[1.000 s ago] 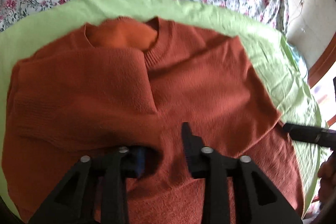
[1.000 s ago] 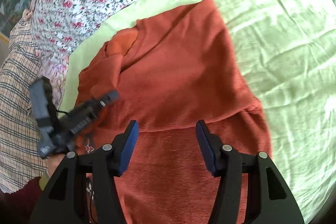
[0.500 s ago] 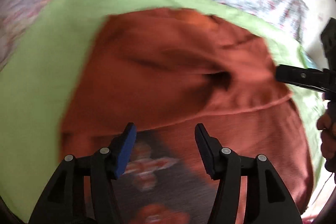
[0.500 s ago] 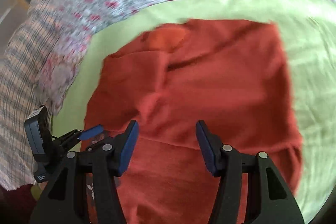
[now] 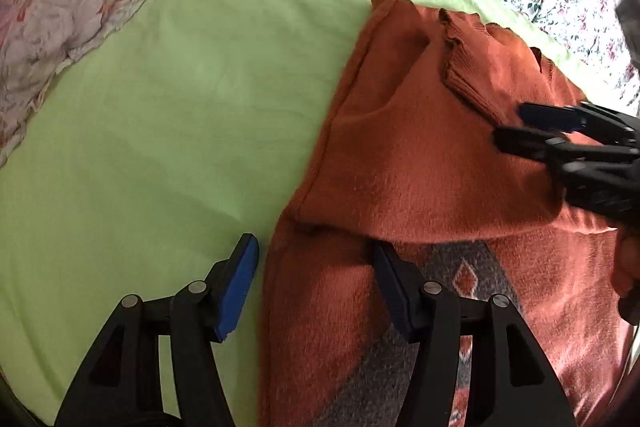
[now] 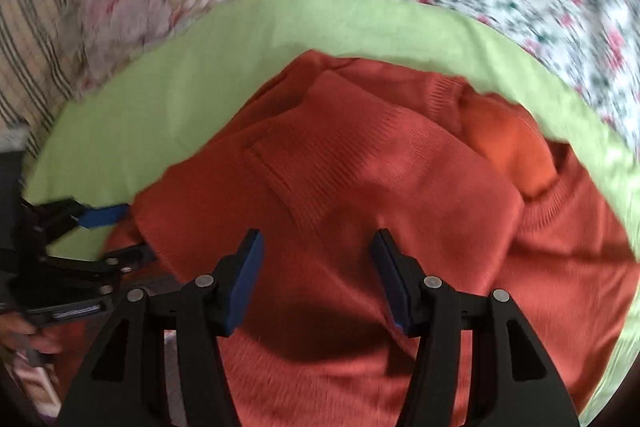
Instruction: Fold small clothes
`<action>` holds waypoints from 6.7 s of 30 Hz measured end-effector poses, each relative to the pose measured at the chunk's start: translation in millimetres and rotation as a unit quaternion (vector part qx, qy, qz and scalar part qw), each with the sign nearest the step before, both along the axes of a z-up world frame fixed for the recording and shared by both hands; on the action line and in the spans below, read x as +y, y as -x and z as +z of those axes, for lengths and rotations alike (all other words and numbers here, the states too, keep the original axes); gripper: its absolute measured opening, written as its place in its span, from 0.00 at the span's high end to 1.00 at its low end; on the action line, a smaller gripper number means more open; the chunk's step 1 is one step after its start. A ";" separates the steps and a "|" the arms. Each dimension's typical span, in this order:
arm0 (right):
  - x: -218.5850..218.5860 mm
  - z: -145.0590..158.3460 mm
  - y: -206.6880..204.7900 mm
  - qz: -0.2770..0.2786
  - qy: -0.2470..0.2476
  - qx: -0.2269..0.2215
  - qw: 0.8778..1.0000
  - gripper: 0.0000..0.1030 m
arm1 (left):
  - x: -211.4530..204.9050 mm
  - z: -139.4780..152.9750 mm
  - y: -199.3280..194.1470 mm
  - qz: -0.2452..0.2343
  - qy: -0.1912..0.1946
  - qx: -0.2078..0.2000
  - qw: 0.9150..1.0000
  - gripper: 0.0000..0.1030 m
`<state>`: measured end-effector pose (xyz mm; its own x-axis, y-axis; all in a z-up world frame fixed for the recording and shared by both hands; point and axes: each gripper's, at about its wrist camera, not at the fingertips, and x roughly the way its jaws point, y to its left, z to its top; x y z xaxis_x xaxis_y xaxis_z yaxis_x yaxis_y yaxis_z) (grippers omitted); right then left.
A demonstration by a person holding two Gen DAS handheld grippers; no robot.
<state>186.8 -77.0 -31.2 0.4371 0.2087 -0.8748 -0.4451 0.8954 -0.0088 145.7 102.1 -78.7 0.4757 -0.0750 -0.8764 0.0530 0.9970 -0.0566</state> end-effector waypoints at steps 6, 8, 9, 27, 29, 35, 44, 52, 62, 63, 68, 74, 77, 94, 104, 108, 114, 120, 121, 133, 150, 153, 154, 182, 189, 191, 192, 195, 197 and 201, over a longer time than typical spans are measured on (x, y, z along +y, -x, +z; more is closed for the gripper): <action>-13.2 -2.2 -15.6 -0.036 -0.028 0.007 0.999 0.93 | -4.6 3.6 -16.3 0.012 0.002 -0.005 1.000 0.42; -32.4 13.2 -12.7 -0.066 -0.064 -0.002 0.996 0.93 | -2.8 4.6 -15.4 0.016 0.006 -0.007 1.000 0.42; -46.1 22.5 -9.7 -0.086 -0.087 -0.007 0.992 0.93 | -2.3 4.9 -15.7 0.017 0.008 -0.007 1.000 0.42; -250.8 5.4 96.5 -0.357 -0.218 0.032 0.908 0.94 | 17.4 2.8 -7.3 0.066 0.026 -0.002 0.997 0.44; -247.3 2.9 95.1 -0.357 -0.222 0.040 0.907 0.92 | 20.7 2.7 -5.9 0.073 0.034 0.000 0.997 0.44; -270.9 3.2 100.1 -0.409 -0.252 0.021 0.877 0.39 | 32.7 1.2 -9.2 0.110 0.080 0.011 0.991 0.45; -279.0 36.0 108.9 -0.393 -0.243 -0.040 0.886 0.93 | 39.7 13.5 -3.0 0.061 0.131 0.044 0.989 0.46; -283.4 2.7 109.6 -0.402 -0.246 0.021 0.882 0.90 | 11.2 60.0 -63.4 -0.023 0.120 -0.006 0.993 0.34; -285.1 -5.3 102.3 -0.400 -0.234 0.037 0.885 0.89 | -48.0 14.2 -183.1 -0.081 0.063 0.038 0.994 0.89; -285.2 -6.9 100.7 -0.398 -0.233 0.040 0.886 0.89 | -50.9 14.8 -183.3 -0.083 0.043 0.032 0.995 0.89; -275.2 22.7 100.0 -0.358 -0.223 -0.015 0.907 0.92 | -34.4 30.3 -172.5 -0.062 0.039 -0.030 0.997 0.91; -274.7 -0.4 89.4 -0.363 -0.167 0.025 0.916 0.92 | -27.4 6.0 -188.8 -0.030 0.057 -0.005 0.998 0.90; -277.9 -8.4 92.0 -0.375 -0.174 0.035 0.910 0.92 | -16.8 8.8 -192.5 -0.023 0.065 -0.002 0.998 0.87; -273.6 40.0 147.5 -0.383 -0.179 0.015 0.906 0.61 | 24.8 40.1 -38.2 0.004 0.092 0.018 0.996 0.61; -253.3 44.8 205.1 -0.353 -0.172 0.032 0.919 0.46 | 28.3 22.6 69.9 0.001 0.111 0.047 0.993 0.35; -252.2 46.8 227.9 -0.352 -0.170 0.038 0.920 0.40 | 38.2 21.6 98.4 0.003 0.134 0.048 0.990 0.25; -253.6 48.7 271.3 -0.333 -0.201 0.051 0.920 0.35 | 49.8 3.9 146.4 -0.008 0.151 0.090 0.984 0.23; -269.5 42.0 317.8 -0.351 -0.196 0.075 0.912 0.34 | 51.3 -5.0 188.4 -0.040 0.160 0.097 0.982 0.23; -273.1 41.7 327.5 -0.353 -0.193 0.078 0.912 0.34 | 50.1 -6.6 194.3 -0.048 0.172 0.105 0.978 0.23; -252.4 13.0 371.3 -0.266 -0.266 0.150 0.914 0.42 | 54.6 -15.0 232.1 -0.092 0.228 0.132 0.960 0.57; -259.9 -4.6 379.6 -0.277 -0.288 0.161 0.902 0.92 | 56.2 -18.1 243.4 -0.106 0.247 0.146 0.952 0.94; -258.9 2.9 383.3 -0.276 -0.310 0.150 0.898 0.93 | 56.1 -4.9 245.2 -0.108 0.252 0.128 0.953 0.95; -259.5 7.5 384.2 -0.275 -0.322 0.143 0.895 0.93 | 56.5 1.6 244.4 -0.105 0.260 0.121 0.952 0.95; -324.8 81.0 148.7 -0.295 -0.390 -0.022 0.872 0.93 | 28.3 115.9 -37.3 -0.051 0.268 -0.073 0.959 0.96; -340.6 59.1 86.8 -0.310 -0.380 -0.005 0.872 0.93 | 23.4 88.8 -91.7 -0.026 0.274 -0.051 0.960 0.96; -344.7 49.4 72.1 -0.315 -0.375 0.003 0.872 0.93 | 20.2 74.5 -108.4 -0.014 0.267 -0.038 0.963 0.95; -345.7 44.4 65.4 -0.319 -0.369 0.008 0.873 0.93 | 18.7 66.5 -116.5 -0.007 0.263 -0.031 0.964 0.95; -347.3 24.5 45.6 -0.340 -0.329 0.034 0.880 0.91 | 12.1 36.5 -139.4 0.007 0.250 0.003 0.968 0.93; -347.9 8.2 35.0 -0.356 -0.304 0.066 0.881 0.91 | 8.0 26.5 -143.1 0.009 0.236 0.016 0.972 0.89; -351.4 9.6 40.4 -0.370 -0.302 0.067 0.876 0.88 | 1.3 30.7 -117.0 -0.008 0.261 0.019 0.965 0.66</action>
